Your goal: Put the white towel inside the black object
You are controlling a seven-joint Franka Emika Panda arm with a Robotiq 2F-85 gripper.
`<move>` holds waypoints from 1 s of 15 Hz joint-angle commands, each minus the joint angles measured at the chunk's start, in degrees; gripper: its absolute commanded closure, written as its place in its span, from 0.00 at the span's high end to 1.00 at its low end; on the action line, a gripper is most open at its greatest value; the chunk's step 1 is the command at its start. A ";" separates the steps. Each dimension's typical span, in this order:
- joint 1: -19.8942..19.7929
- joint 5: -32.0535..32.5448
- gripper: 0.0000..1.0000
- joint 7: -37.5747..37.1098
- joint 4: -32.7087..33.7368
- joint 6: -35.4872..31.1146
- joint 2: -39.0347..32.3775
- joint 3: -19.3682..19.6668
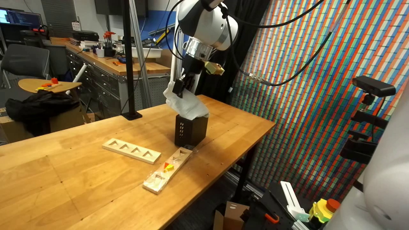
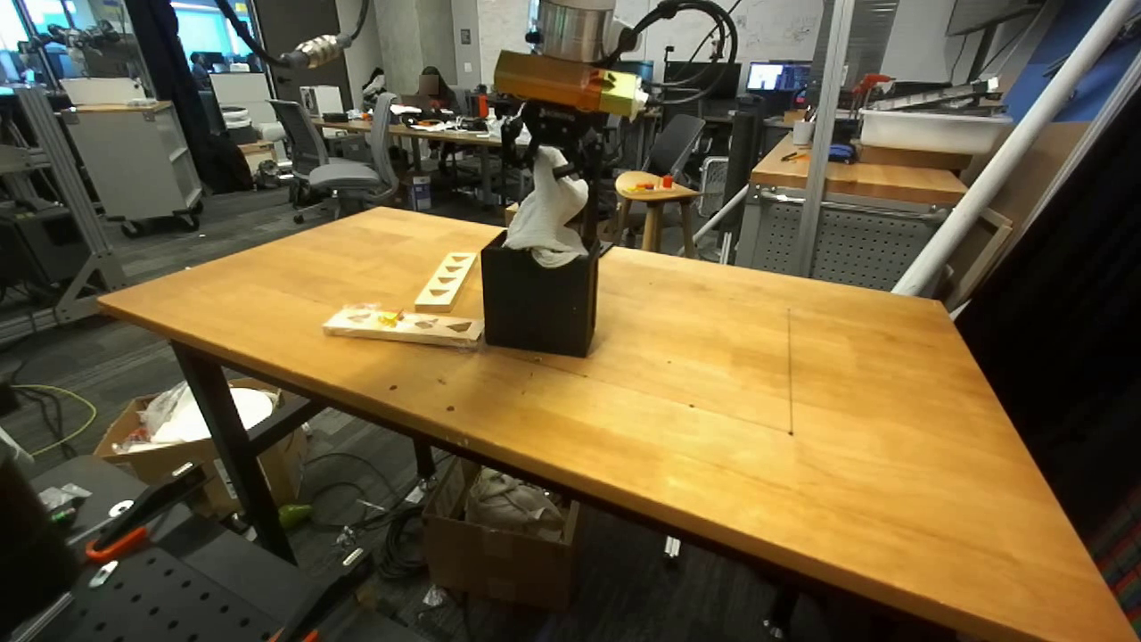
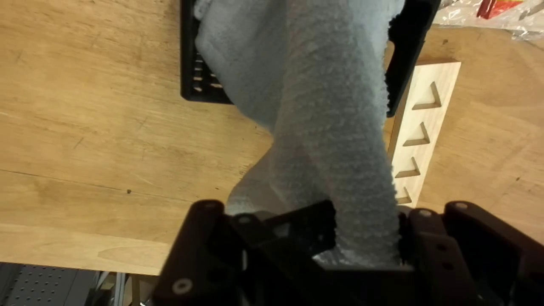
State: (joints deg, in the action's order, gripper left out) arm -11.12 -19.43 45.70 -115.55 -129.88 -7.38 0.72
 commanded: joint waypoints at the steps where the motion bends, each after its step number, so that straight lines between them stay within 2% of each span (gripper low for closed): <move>1: 1.39 3.46 0.00 0.61 -3.86 1.85 5.00 1.15; 7: 2.39 9.04 0.00 0.50 -6.61 6.27 7.92 1.57; 15: 2.95 10.43 0.00 0.89 -7.63 7.14 8.32 2.36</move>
State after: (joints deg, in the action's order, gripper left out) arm -9.36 -10.09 45.90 -122.23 -123.81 -0.85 1.51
